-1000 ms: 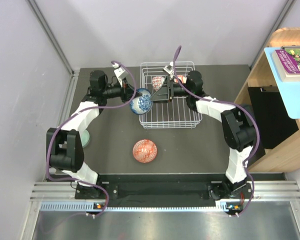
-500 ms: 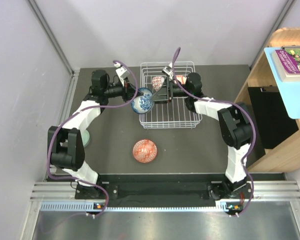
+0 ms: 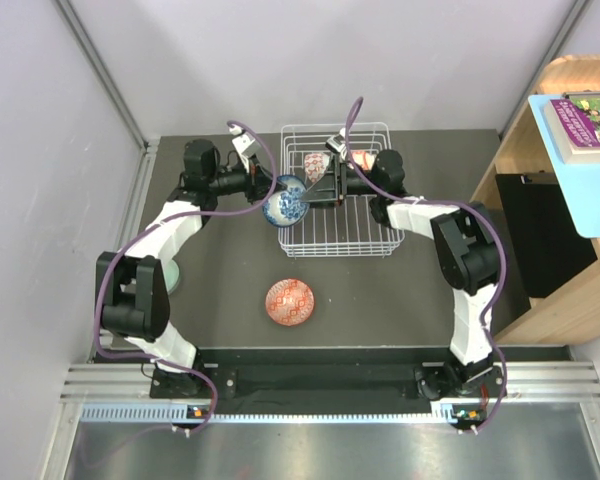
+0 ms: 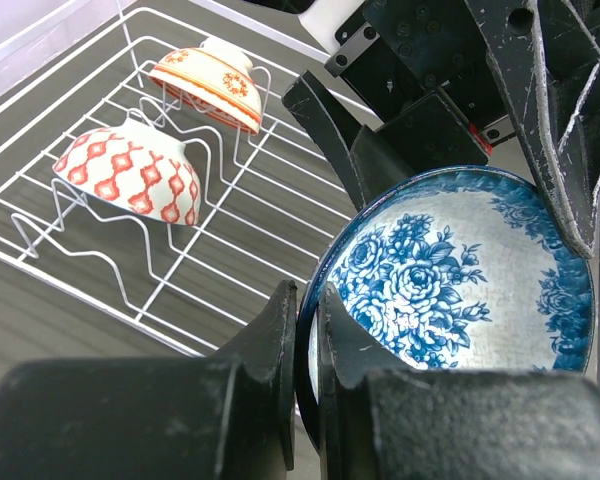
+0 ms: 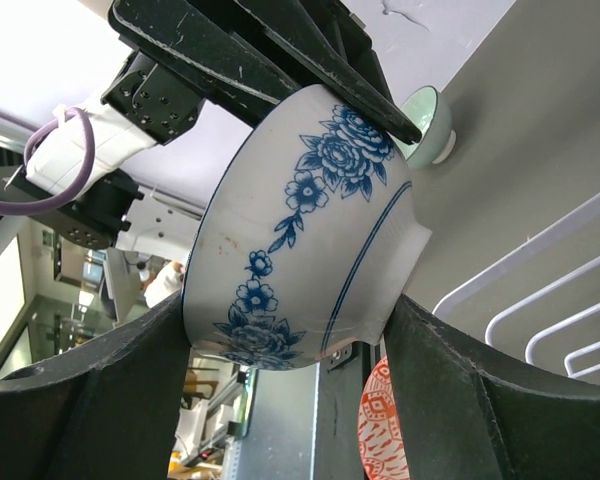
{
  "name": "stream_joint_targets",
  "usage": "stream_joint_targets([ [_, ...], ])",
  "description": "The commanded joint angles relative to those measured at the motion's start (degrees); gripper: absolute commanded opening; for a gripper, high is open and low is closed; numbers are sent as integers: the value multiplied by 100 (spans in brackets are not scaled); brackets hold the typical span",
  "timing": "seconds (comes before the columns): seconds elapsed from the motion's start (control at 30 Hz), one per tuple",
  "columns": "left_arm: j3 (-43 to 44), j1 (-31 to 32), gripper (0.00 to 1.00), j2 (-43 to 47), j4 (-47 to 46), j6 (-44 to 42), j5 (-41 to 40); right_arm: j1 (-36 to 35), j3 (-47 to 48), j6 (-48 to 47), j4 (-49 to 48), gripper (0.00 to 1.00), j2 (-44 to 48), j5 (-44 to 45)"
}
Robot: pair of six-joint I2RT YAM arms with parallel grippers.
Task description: Load the bowls into the dish rack
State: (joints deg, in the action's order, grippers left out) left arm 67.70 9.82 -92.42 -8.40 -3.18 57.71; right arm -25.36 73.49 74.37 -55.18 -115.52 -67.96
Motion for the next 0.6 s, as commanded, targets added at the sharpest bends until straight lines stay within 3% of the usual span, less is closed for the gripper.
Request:
stream_joint_targets([
  [0.0, 15, 107, 0, 5, -381, -51, 82, -74, 51, 175, -775, 0, 48, -86],
  [0.07, 24, 107, 8, 22, -285, -112, 82, -30, 16, 157, -758, 0, 48, -7],
  [0.1, 24, 107, 23, 49, -241, -130, 73, -21, 7, 140, -758, 0, 48, 2],
  [0.13, 15, 107, 28, 49, -206, -139, 56, -4, -19, 113, -740, 0, 56, 29],
  [0.43, -64, 107, 46, 101, -118, -209, 100, 111, -177, -431, -169, 0, 214, 248],
  [0.57, -55, 99, 61, 145, -83, -166, 56, 190, -186, -678, 164, 0, 302, 319],
])
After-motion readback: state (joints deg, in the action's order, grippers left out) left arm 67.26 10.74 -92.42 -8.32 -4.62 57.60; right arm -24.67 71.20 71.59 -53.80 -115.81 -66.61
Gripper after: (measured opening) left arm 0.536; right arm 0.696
